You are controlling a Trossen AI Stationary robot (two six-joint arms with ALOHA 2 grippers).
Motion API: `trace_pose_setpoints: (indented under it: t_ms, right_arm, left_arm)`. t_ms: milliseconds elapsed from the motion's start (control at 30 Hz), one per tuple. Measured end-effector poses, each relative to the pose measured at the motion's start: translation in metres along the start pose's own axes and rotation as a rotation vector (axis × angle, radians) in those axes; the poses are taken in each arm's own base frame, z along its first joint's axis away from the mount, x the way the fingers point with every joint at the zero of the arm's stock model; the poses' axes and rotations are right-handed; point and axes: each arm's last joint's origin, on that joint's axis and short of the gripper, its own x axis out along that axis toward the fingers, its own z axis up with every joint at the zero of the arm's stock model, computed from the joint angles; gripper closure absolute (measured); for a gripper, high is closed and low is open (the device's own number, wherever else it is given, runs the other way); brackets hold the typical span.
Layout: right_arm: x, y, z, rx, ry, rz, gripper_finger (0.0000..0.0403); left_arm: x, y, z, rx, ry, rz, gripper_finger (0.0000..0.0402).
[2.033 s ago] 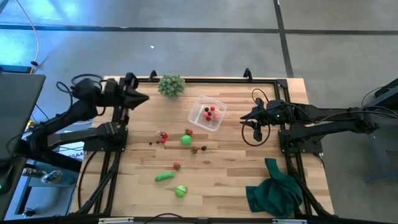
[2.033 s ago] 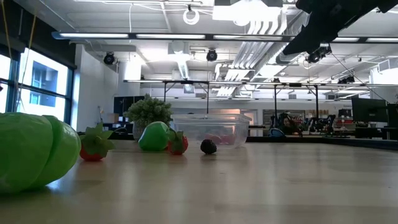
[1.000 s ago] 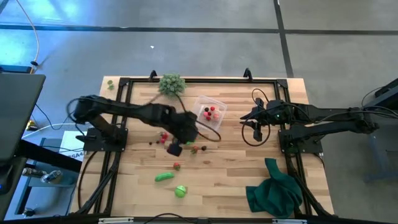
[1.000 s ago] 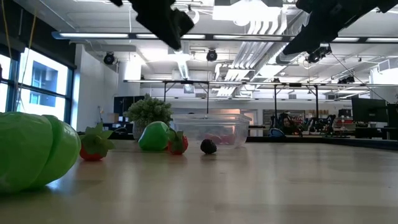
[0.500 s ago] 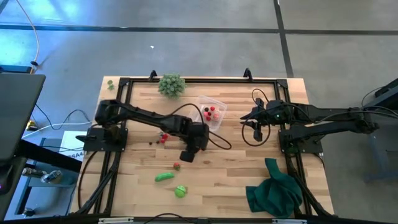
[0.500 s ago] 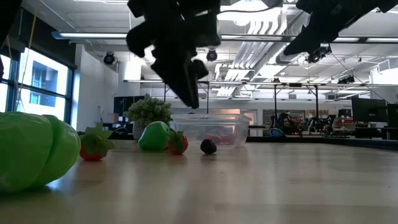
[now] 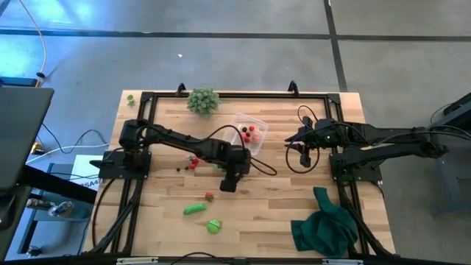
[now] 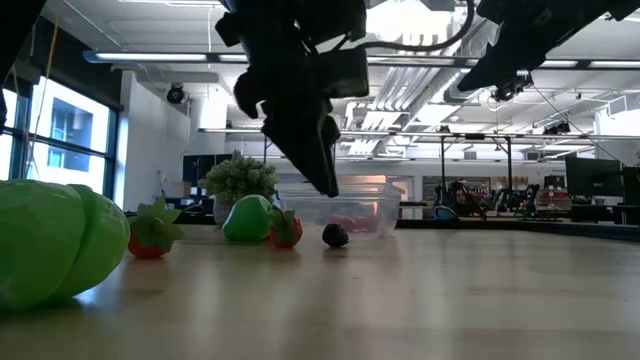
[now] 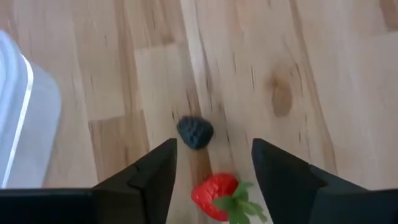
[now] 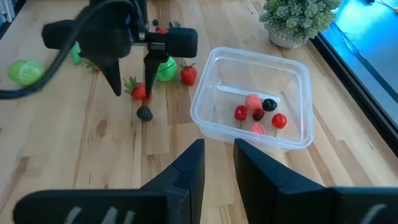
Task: Pick and placing Produce into tupperware
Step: Put the blackberry into the transparent container
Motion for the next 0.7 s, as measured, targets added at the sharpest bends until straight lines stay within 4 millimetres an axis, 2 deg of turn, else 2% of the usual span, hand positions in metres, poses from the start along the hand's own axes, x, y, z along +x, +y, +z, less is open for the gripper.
trace_pose_setpoints:
  t_ms: [233, 700]
  right_arm:
    - [0.0, 0.0, 0.0, 0.0, 0.0, 0.0, 0.0327]
    - [0.0, 0.0, 0.0, 0.0, 0.001, 0.001, 0.0327]
  left_arm:
    - [0.011, 0.001, 0.003, 0.0, -0.026, 0.003, 0.0185]
    - [0.037, 0.002, -0.004, -0.002, 0.036, 0.003, 0.0183]
